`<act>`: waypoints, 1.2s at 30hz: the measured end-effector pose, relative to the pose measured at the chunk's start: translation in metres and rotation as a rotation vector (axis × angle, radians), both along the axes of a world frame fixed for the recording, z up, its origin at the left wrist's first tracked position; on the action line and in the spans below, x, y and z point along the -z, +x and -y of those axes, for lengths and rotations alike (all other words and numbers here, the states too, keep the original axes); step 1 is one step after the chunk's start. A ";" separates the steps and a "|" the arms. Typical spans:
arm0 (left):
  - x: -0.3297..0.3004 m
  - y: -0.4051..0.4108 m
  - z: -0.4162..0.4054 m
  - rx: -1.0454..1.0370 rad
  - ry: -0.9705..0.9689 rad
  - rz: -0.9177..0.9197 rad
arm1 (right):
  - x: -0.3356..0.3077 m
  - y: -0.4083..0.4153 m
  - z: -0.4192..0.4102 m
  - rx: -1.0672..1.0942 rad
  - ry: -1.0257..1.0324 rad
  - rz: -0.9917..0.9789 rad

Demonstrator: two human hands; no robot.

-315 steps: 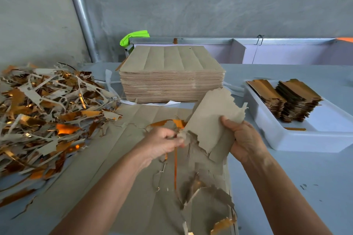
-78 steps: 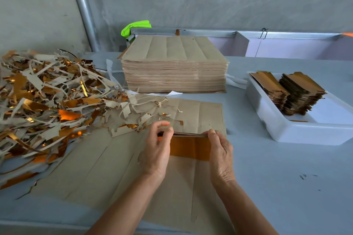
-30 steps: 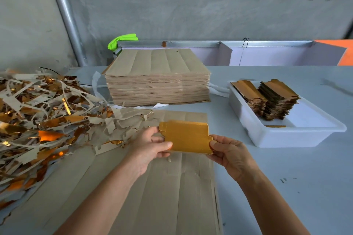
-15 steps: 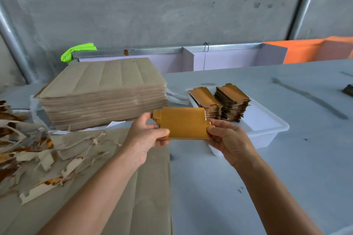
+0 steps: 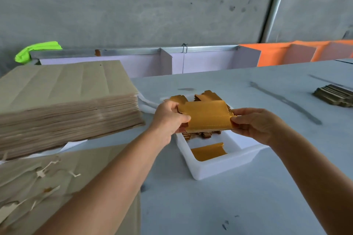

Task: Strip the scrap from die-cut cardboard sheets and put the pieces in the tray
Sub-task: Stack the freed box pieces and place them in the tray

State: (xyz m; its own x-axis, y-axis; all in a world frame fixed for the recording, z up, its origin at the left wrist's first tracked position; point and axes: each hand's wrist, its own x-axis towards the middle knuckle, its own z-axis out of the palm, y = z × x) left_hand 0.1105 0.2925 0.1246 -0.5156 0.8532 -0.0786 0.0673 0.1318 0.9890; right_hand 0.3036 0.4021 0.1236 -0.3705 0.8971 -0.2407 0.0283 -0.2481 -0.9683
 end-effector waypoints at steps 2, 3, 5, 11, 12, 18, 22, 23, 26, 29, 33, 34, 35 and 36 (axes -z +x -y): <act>0.008 0.003 -0.008 0.030 -0.036 -0.034 | 0.007 0.006 -0.008 0.013 -0.019 0.053; 0.011 0.004 -0.011 0.048 -0.055 -0.064 | 0.011 0.008 -0.011 0.016 -0.026 0.084; 0.017 0.007 -0.016 0.090 -0.101 -0.152 | 0.018 0.012 -0.015 0.011 -0.032 0.143; 0.022 0.017 -0.026 0.206 -0.243 -0.494 | 0.026 0.014 -0.025 -0.004 -0.003 0.342; 0.022 0.018 -0.027 0.223 -0.265 -0.560 | 0.025 0.013 -0.025 -0.009 0.008 0.378; 0.023 0.019 -0.036 0.335 -0.384 -0.780 | 0.022 0.006 -0.023 -0.043 0.059 0.581; 0.024 0.015 -0.041 0.444 -0.445 -0.863 | 0.023 -0.001 -0.022 -0.055 0.100 0.691; 0.023 0.014 -0.041 0.470 -0.456 -0.888 | 0.023 -0.002 -0.021 -0.069 0.105 0.716; 0.022 0.017 -0.042 0.553 -0.490 -1.024 | 0.023 -0.006 -0.019 -0.109 0.100 0.761; 0.026 0.020 -0.041 0.574 -0.476 -1.157 | 0.023 -0.009 -0.018 -0.133 0.082 0.771; 0.033 0.021 -0.033 0.556 -0.397 -1.249 | 0.021 -0.010 -0.018 -0.131 0.033 0.731; 0.035 0.022 -0.031 0.543 -0.368 -1.282 | 0.020 -0.009 -0.018 -0.134 0.020 0.723; 0.037 0.023 -0.028 0.530 -0.337 -1.319 | 0.020 -0.009 -0.018 -0.139 0.012 0.717; 0.039 0.023 -0.025 0.516 -0.299 -1.349 | 0.019 -0.009 -0.018 -0.143 0.010 0.717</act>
